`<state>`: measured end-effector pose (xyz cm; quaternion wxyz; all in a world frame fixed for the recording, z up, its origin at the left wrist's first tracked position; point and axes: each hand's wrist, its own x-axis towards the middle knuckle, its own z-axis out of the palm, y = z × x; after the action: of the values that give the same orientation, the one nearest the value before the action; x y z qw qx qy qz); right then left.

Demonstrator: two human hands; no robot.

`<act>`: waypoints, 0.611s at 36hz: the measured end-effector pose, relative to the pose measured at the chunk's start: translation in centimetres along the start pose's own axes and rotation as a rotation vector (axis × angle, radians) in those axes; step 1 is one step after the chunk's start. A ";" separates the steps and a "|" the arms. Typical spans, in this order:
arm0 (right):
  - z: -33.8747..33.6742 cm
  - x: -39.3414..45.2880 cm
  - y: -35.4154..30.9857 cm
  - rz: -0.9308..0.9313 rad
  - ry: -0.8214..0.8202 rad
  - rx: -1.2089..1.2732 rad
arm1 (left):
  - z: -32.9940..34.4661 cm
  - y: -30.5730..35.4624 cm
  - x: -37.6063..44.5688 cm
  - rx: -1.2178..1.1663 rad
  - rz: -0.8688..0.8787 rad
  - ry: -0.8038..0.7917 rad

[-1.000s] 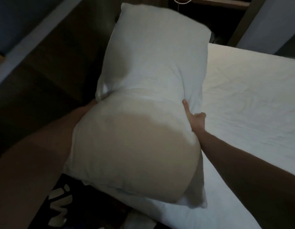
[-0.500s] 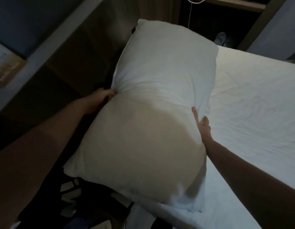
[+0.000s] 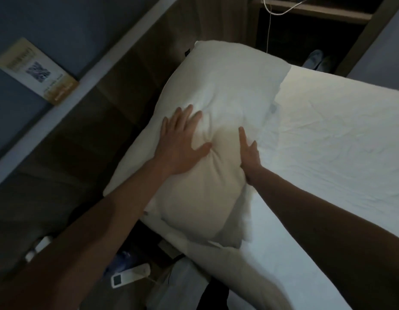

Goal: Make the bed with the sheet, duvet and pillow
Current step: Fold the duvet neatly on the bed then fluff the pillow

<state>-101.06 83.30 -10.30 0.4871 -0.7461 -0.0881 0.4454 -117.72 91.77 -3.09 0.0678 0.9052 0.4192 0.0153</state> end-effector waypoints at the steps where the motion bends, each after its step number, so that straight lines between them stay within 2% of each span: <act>1: 0.2 -0.5 -0.3 0.018 -0.004 0.019 | -0.2 0.1 -0.3 0.001 -0.028 0.009; 6: -0.2 -2.0 -0.8 -0.025 -0.086 -0.005 | -1.4 4.8 -4.5 -0.060 -0.158 0.090; 11: -2.1 -2.6 -0.2 0.000 -0.190 -0.088 | 2.3 11.5 -12.4 0.101 -0.242 -0.051; 15: -3.9 -2.7 0.9 0.076 -0.257 -0.119 | 5.9 12.7 -14.7 0.220 -0.319 -0.114; 22: -4.7 -4.4 3.3 0.284 -0.363 -0.021 | 7.2 12.0 -13.6 0.217 -0.347 -0.060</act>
<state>-101.14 76.07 -9.81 0.3880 -0.6638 -0.0731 0.6353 -116.86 72.93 -8.20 -0.0159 0.8216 0.5656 -0.0686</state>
